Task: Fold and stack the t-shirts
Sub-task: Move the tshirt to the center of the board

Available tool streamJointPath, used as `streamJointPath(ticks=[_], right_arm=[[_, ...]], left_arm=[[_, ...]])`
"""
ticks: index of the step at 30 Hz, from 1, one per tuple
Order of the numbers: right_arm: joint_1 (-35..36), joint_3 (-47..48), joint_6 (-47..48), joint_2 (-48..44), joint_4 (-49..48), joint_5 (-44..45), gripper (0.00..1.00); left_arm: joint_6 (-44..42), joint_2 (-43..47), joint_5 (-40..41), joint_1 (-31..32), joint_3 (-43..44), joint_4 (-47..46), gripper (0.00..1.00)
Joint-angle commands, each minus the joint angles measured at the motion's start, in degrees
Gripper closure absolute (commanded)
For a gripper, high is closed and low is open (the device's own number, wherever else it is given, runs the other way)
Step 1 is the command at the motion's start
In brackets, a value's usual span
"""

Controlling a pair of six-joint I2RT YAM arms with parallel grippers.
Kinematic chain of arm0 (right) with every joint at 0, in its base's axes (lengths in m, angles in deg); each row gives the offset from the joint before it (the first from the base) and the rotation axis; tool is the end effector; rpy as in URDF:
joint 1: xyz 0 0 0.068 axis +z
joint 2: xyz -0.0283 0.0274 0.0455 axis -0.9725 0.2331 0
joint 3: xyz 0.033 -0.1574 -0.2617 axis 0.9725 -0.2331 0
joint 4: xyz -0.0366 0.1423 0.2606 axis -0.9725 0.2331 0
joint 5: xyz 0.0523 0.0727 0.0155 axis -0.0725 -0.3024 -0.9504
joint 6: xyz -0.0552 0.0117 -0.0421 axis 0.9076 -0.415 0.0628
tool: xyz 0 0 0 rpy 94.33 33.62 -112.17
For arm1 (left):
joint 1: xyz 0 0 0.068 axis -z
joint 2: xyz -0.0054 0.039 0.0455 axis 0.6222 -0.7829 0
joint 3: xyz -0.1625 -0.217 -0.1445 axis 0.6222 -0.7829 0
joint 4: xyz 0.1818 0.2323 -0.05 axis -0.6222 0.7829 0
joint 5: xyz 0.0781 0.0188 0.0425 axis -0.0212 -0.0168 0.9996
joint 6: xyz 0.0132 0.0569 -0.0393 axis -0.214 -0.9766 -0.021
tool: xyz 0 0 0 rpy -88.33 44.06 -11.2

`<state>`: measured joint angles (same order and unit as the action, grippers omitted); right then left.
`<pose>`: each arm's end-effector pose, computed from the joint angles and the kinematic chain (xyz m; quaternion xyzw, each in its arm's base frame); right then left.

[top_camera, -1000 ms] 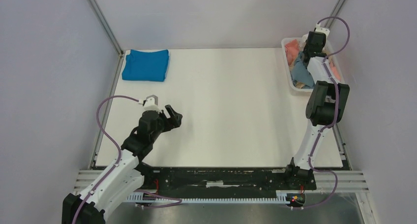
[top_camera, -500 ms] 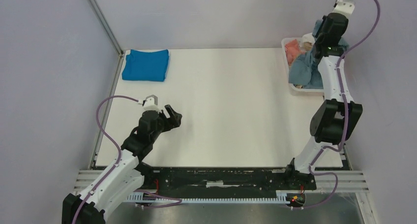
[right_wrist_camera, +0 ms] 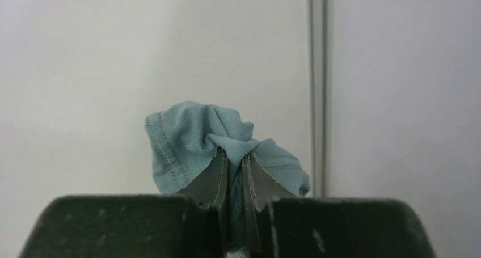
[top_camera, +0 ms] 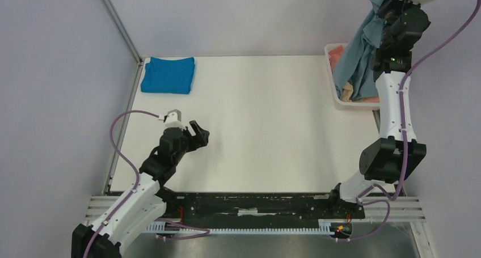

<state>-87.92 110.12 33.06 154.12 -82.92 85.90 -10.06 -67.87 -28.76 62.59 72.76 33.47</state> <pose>0.4235 -0.0932 0.5562 0.1368 0.5525 -0.0798 0.8183 0.1811 -0.0697 0.2173 -0.1268 0.8411 -0.1889 0.4907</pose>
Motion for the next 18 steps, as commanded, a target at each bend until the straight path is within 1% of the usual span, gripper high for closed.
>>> streamJointPath(ticks=[1, 3, 5, 8, 10, 12, 14, 16, 18], right_arm=[[0.04, 3.02, -6.87, -3.69, -12.09, -13.28, 1.00], [0.59, 4.63, -9.91, -3.40, -12.49, -17.34, 1.00], [2.84, 6.19, -10.57, -3.50, -11.82, -19.69, 1.00], [9.77, 6.92, -5.65, -4.75, -12.28, -19.25, 1.00], [14.90, 9.06, -2.63, -5.09, -11.76, -20.29, 1.00], [18.81, 11.10, -2.21, -4.80, -12.54, -21.11, 1.00], [21.53, 12.67, -4.45, -4.20, -15.44, -23.40, 1.00], [22.99, 13.28, -9.27, -3.28, -19.89, -25.94, 1.00], [24.77, 15.97, -13.06, -1.39, -20.35, -28.65, 1.00]], left_arm=[[0.08, -0.39, 0.86, -0.12, 1.71, -2.05, 0.11], [0.00, -0.33, 0.86, -0.16, 1.71, -2.06, 0.11], [0.02, -0.14, 0.86, -0.15, 1.71, -2.02, 0.11], [0.03, 0.19, 0.88, -0.18, 1.62, -2.04, 0.11], [-0.02, 0.22, 0.86, -0.16, 1.61, -2.04, 0.11], [-0.01, 0.18, 0.88, -0.20, 1.60, -1.96, 0.11], [-0.07, 0.05, 0.92, -0.06, 1.62, -2.04, 0.11], [-0.06, 0.00, 0.77, -0.05, 1.71, -1.96, 0.11], [-0.06, 0.05, 0.79, -0.16, 1.71, -1.96, 0.11]])
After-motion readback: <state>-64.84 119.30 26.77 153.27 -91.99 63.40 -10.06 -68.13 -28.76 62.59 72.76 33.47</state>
